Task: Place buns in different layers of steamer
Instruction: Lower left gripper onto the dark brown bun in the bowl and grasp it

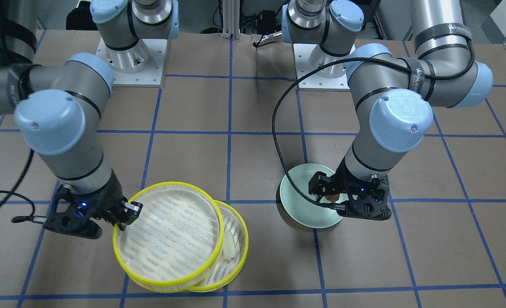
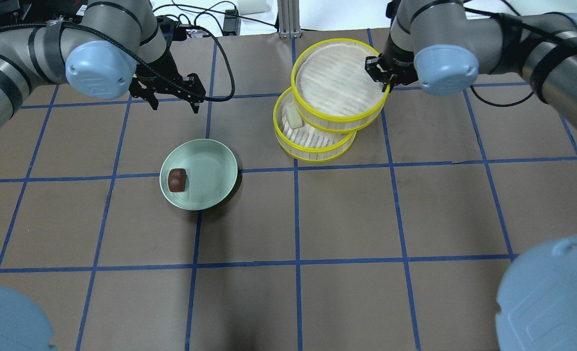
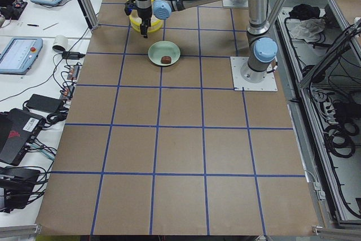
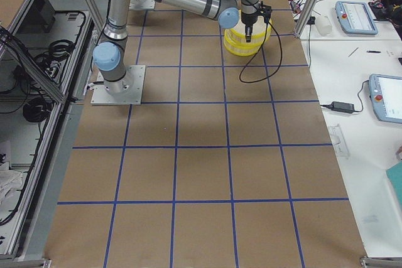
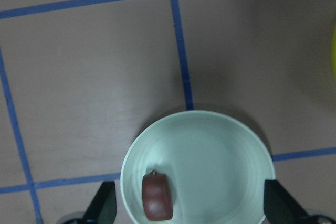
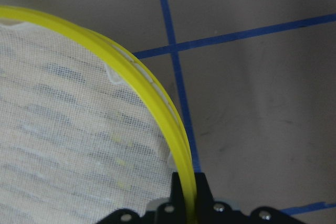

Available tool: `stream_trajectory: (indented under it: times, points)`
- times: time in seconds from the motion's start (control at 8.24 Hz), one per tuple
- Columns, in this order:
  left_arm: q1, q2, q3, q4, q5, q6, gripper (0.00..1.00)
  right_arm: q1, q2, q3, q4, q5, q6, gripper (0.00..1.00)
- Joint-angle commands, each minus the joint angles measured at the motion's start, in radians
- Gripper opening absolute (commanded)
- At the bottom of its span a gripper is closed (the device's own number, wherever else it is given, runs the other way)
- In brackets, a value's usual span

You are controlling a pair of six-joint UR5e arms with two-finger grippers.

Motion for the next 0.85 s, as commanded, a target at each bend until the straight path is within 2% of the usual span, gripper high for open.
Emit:
stream_trajectory:
  times: [0.0,0.24,0.73]
  points:
    - [0.016,0.025,-0.129,-0.009,0.059,-0.003,1.0,0.06,0.069,-0.006,-0.049,0.026,0.136,0.0]
    - [0.016,0.013,-0.223,0.023,0.051,0.006,1.0,0.063,0.095,-0.007,-0.049,0.026,0.149,0.0]
    - [0.017,-0.067,-0.24,0.046,0.039,0.01,1.0,0.068,0.092,-0.002,-0.033,0.028,0.156,0.0]
